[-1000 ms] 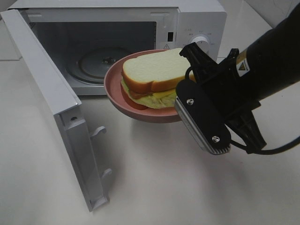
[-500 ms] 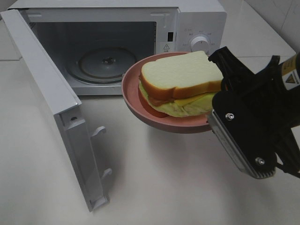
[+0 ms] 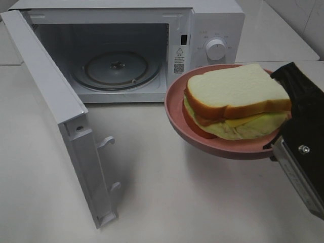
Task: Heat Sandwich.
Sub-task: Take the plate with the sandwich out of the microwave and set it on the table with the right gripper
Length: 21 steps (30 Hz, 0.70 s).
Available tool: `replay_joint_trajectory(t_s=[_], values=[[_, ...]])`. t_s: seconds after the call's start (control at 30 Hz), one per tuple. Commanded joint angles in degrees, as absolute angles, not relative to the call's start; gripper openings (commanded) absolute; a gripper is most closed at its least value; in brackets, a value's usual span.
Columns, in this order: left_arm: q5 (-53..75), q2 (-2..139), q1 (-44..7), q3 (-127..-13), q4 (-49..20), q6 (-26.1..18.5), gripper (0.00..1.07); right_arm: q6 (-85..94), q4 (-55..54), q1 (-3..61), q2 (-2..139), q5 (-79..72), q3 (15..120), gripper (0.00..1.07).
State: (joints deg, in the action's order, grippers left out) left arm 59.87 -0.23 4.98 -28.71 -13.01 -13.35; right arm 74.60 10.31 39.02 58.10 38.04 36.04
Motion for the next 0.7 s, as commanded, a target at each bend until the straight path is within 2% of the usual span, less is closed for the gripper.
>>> replay_joint_trajectory(t_s=[0.03, 0.7], values=[[59.5, -1.8, 5.0, -28.6, -13.1, -13.1, 1.01, 70.8, 12.9, 38.8, 55.7, 38.8, 36.0, 0.0], [59.5, -1.8, 5.0, -28.6, -13.1, -13.1, 1.01, 37.9, 28.3, 38.8, 54.7, 49.0, 36.0, 0.0]])
